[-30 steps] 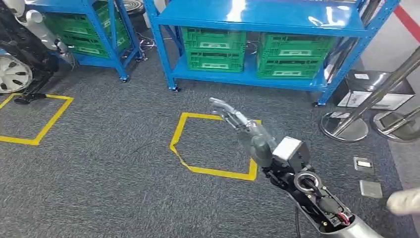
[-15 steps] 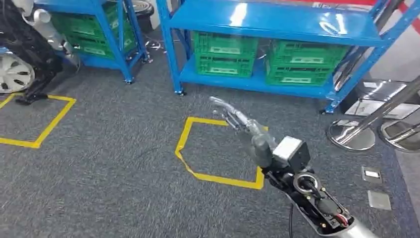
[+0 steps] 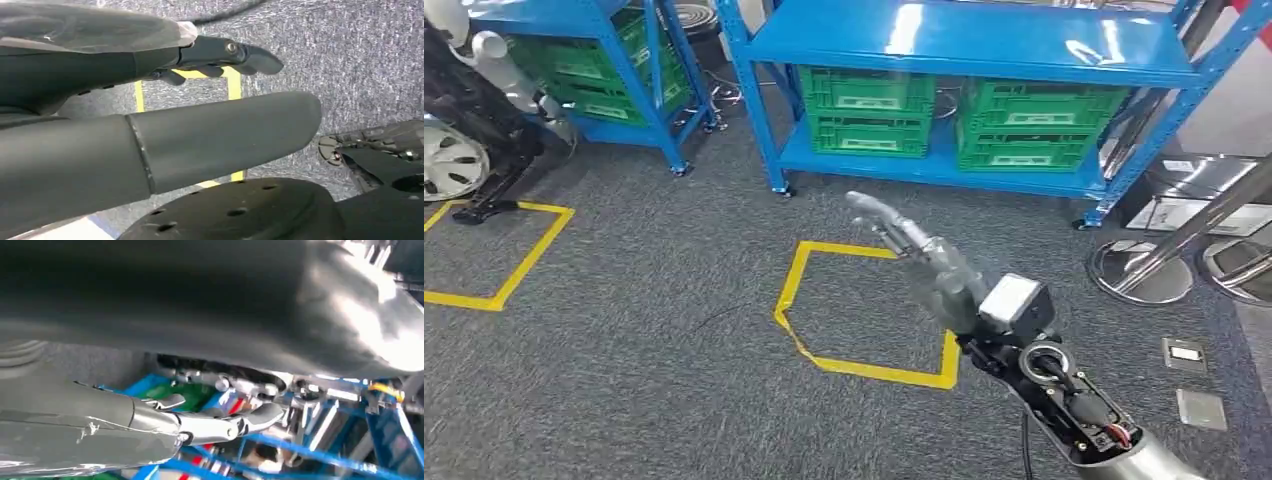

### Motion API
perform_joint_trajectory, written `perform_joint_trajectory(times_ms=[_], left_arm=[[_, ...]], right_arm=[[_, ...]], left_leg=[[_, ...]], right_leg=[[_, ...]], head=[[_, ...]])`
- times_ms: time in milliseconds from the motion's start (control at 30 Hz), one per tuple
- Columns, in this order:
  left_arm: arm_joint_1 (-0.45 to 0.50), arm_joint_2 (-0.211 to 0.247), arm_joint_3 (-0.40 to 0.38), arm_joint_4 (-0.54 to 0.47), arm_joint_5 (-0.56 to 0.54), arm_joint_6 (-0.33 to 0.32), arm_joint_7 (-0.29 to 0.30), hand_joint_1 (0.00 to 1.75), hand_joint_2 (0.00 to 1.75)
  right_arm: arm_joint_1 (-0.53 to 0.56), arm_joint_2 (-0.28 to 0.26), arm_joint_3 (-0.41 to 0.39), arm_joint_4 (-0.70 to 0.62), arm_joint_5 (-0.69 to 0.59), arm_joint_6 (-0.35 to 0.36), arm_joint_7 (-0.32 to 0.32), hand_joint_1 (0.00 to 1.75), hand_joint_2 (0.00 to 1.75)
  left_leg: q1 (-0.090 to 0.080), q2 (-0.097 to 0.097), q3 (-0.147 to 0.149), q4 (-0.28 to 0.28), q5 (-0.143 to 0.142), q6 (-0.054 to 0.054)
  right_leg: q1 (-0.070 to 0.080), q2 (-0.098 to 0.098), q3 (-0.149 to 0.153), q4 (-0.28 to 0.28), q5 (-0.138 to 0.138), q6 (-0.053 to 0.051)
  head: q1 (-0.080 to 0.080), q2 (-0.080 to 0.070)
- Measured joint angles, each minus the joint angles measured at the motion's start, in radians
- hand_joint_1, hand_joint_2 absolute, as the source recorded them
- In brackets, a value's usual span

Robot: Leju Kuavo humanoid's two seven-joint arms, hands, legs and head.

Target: Take the parts from the cabinet and place them on the table.

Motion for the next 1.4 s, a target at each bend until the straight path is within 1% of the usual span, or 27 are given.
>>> perform_joint_trajectory(times_ms=[100,233,333,400,433,467,533,567,600,633,700,733,767,800,833,900,933,967,1033,1067,1100,1133,1167,1233,1267,1333,1400], left_arm=[[0.0,0.002,0.0,0.0,0.004,0.0,0.013,0.0,0.0],[0.0,0.002,0.0,0.0,0.008,0.0,0.037,0.0,0.0],[0.0,0.001,0.0,0.0,0.011,0.0,0.049,0.0,0.0],[-0.001,0.003,0.001,0.0,0.011,0.0,0.05,0.0,0.0],[-0.001,0.003,0.002,0.0,0.011,0.0,0.05,0.0,0.0],[-0.001,-0.001,0.002,0.0,0.011,0.0,0.05,0.0,0.0],[-0.001,-0.002,0.005,0.0,0.011,0.0,0.05,0.0,0.0],[0.0,-0.002,0.006,0.0,0.011,0.0,0.05,0.0,0.0],[0.001,-0.002,0.006,0.0,0.012,0.0,0.05,0.0,0.0],[0.002,-0.002,0.006,0.0,0.013,0.0,0.05,0.0,0.0],[0.002,-0.002,0.006,0.0,0.013,0.0,0.05,0.0,0.0],[0.003,0.0,0.006,0.0,0.013,0.0,0.05,0.0,0.0],[0.002,0.009,0.006,0.001,0.013,0.0,0.05,0.0,0.0],[0.002,0.007,0.006,0.001,0.013,0.0,0.05,0.0,0.0],[0.0,0.005,0.007,0.001,0.013,0.0,0.05,0.0,0.0],[0.0,0.003,0.007,0.001,0.013,0.0,0.05,0.0,0.0],[0.0,0.002,0.007,0.001,0.013,0.0,0.05,0.0,0.0],[-0.002,0.002,0.008,0.001,0.013,0.0,0.05,0.0,0.0],[-0.002,0.003,0.008,0.001,0.013,0.0,0.05,0.0,0.0],[-0.001,0.003,0.008,0.001,0.013,0.0,0.05,0.0,0.0],[0.0,0.003,0.009,0.001,0.013,0.0,0.05,0.0,0.0],[0.001,0.002,0.01,0.001,0.013,0.0,0.05,0.0,0.0],[0.002,0.002,0.011,0.001,0.013,0.0,0.049,0.0,0.0],[0.002,0.004,0.015,0.001,0.013,0.0,0.045,0.0,0.0],[0.003,0.012,0.016,0.001,0.013,0.0,0.044,0.0,0.0],[0.002,0.013,0.016,0.001,0.01,0.002,0.032,0.0,0.0],[-0.002,0.014,0.017,0.001,0.007,0.002,0.026,0.0,0.0]], right_arm=[[-0.001,0.0,0.001,0.0,-0.012,0.002,-0.003,0.0,0.0],[-0.001,0.0,0.002,0.0,-0.015,0.005,-0.003,0.0,0.0],[-0.001,0.0,0.006,0.001,-0.017,0.005,0.004,0.0,0.0],[0.0,0.0,0.01,0.001,-0.018,0.005,0.006,0.0,0.0],[-0.001,0.0,0.01,0.0,-0.018,0.005,0.006,0.0,0.0],[-0.002,0.0,0.011,0.001,-0.018,0.005,0.005,0.0,0.0],[-0.004,0.0,0.012,0.007,-0.024,0.005,0.006,0.0,0.0],[-0.002,0.0,0.014,0.011,-0.027,0.005,0.007,0.0,0.0],[0.0,0.0,0.018,0.014,-0.028,0.005,0.006,0.0,0.0],[0.001,0.0,0.019,0.016,-0.028,0.005,0.007,0.0,0.0],[0.0,0.0,0.02,0.02,-0.028,0.005,0.008,0.0,0.0],[0.0,0.0,0.02,0.021,-0.028,0.005,0.008,0.0,0.0],[-0.002,0.0,0.021,0.024,-0.028,0.005,0.008,0.0,0.0],[-0.001,0.0,0.023,0.025,-0.028,0.005,0.007,0.0,0.0],[0.001,0.0,0.024,0.025,-0.028,0.005,0.008,0.0,0.0],[0.0,-0.002,0.024,0.025,-0.028,0.005,0.008,0.0,0.0],[0.0,-0.001,0.024,0.025,-0.028,0.003,0.008,0.0,0.0],[-0.002,-0.001,0.024,0.025,-0.028,0.003,0.006,0.0,0.0],[-0.001,-0.001,0.024,0.025,-0.028,0.003,0.007,0.0,0.0],[-0.001,-0.001,0.025,0.025,-0.028,0.003,0.007,0.0,0.0],[-0.001,-0.001,0.025,0.026,-0.028,0.003,0.007,0.0,0.0],[-0.001,-0.001,0.025,0.026,-0.028,0.003,0.007,0.0,0.0],[-0.002,-0.001,0.025,0.026,-0.028,0.003,0.007,0.0,0.0],[-0.003,-0.001,0.025,0.026,-0.028,0.003,0.007,0.0,0.0],[-0.003,-0.001,0.025,0.026,-0.028,0.003,0.006,0.0,0.0],[-0.005,-0.001,0.025,0.03,-0.029,0.003,0.006,0.0,0.0],[-0.005,-0.001,0.025,0.031,-0.029,0.003,0.006,0.0,0.0]], left_leg=[[0.0,0.0,0.003,-0.008,0.001,-0.002],[0.0,0.0,0.005,-0.014,0.003,-0.019],[-0.001,0.0,0.004,-0.013,0.002,-0.025],[-0.003,0.0,0.02,-0.051,0.017,-0.002],[0.006,0.001,0.046,-0.097,0.041,0.002],[0.013,0.003,0.066,-0.126,0.053,-0.007],[0.015,0.006,0.072,-0.138,0.058,-0.01],[0.017,0.007,0.072,-0.135,0.055,-0.014],[0.02,0.007,0.072,-0.131,0.052,-0.018],[0.024,0.006,0.072,-0.124,0.047,-0.023],[0.039,0.001,0.07,-0.094,0.025,-0.041],[0.043,0.0,0.066,-0.071,0.009,-0.054],[0.034,-0.003,0.052,-0.05,-0.003,-0.067],[0.034,-0.004,0.039,-0.031,-0.005,-0.07],[0.036,-0.003,0.037,-0.03,-0.005,-0.072],[0.041,-0.002,0.035,-0.03,-0.006,-0.079],[0.043,0.0,0.034,-0.014,-0.02,-0.081],[0.042,0.002,0.004,0.042,-0.048,-0.078],[0.033,0.002,-0.098,0.229,-0.121,-0.074],[0.03,0.002,-0.146,0.308,-0.141,-0.07],[0.027,0.002,-0.179,0.352,-0.14,-0.063],[0.021,0.001,-0.185,0.336,-0.112,-0.053],[0.015,0.0,-0.168,0.277,-0.068,-0.04],[-0.002,-0.018,-0.094,0.093,0.029,-0.011],[-0.01,-0.058,-0.07,0.031,0.038,0.006],[-0.014,-0.039,-0.062,0.02,0.038,0.0],[-0.015,-0.025,-0.057,0.009,0.04,0.002]], right_leg=[[0.0,0.0,0.0,0.0,-0.002,-0.004],[0.0,0.0,0.0,0.0,-0.003,-0.01],[-0.004,0.0,0.001,-0.003,0.0,-0.009],[-0.007,0.001,0.019,-0.041,0.018,0.005],[0.004,0.001,0.029,-0.059,0.022,0.008],[-0.002,-0.001,0.019,-0.044,0.008,0.012],[-0.009,0.0,-0.055,0.115,-0.074,0.027],[-0.016,-0.001,-0.094,0.195,-0.098,0.034],[-0.023,-0.001,-0.114,0.233,-0.098,0.041],[-0.029,-0.002,-0.108,0.217,-0.075,0.049],[-0.046,-0.006,-0.036,0.071,0.014,0.07],[-0.055,-0.008,-0.003,-0.005,0.032,0.084],[-0.044,0.002,0.004,-0.002,0.003,0.083],[-0.046,0.005,0.001,0.006,-0.001,0.048],[-0.044,0.004,-0.008,0.013,-0.004,0.037],[-0.039,0.005,-0.012,0.021,-0.008,0.019],[-0.04,0.005,-0.006,0.018,-0.008,0.01],[-0.039,0.004,-0.005,0.018,-0.008,0.007],[-0.033,0.002,-0.005,0.018,-0.01,0.001],[-0.029,0.001,-0.005,0.018,-0.012,-0.003],[-0.024,0.004,-0.004,0.018,-0.013,-0.005],[-0.019,0.014,-0.003,0.018,-0.014,-0.008],[-0.015,0.02,-0.002,0.018,-0.014,-0.008],[-0.012,0.033,-0.001,0.017,-0.013,-0.009],[-0.016,0.038,-0.003,0.017,-0.013,-0.01],[-0.014,0.056,-0.007,0.016,-0.011,-0.005],[-0.017,0.071,-0.006,0.007,-0.005,0.007]], head=[[-0.006,0.0],[-0.008,0.0],[-0.008,0.0],[-0.012,0.0],[-0.014,0.0],[-0.01,0.0],[-0.001,0.0],[0.004,0.0],[0.004,0.0],[0.003,0.0],[0.01,0.0],[0.015,0.0],[0.027,0.0],[0.026,0.0],[0.008,0.0],[0.004,0.0],[0.001,0.0],[-0.008,0.0],[-0.018,0.0],[-0.019,0.0],[-0.019,0.0],[-0.019,0.0],[-0.019,0.0],[-0.019,0.0],[-0.018,0.0],[-0.019,0.0],[-0.019,0.0]])
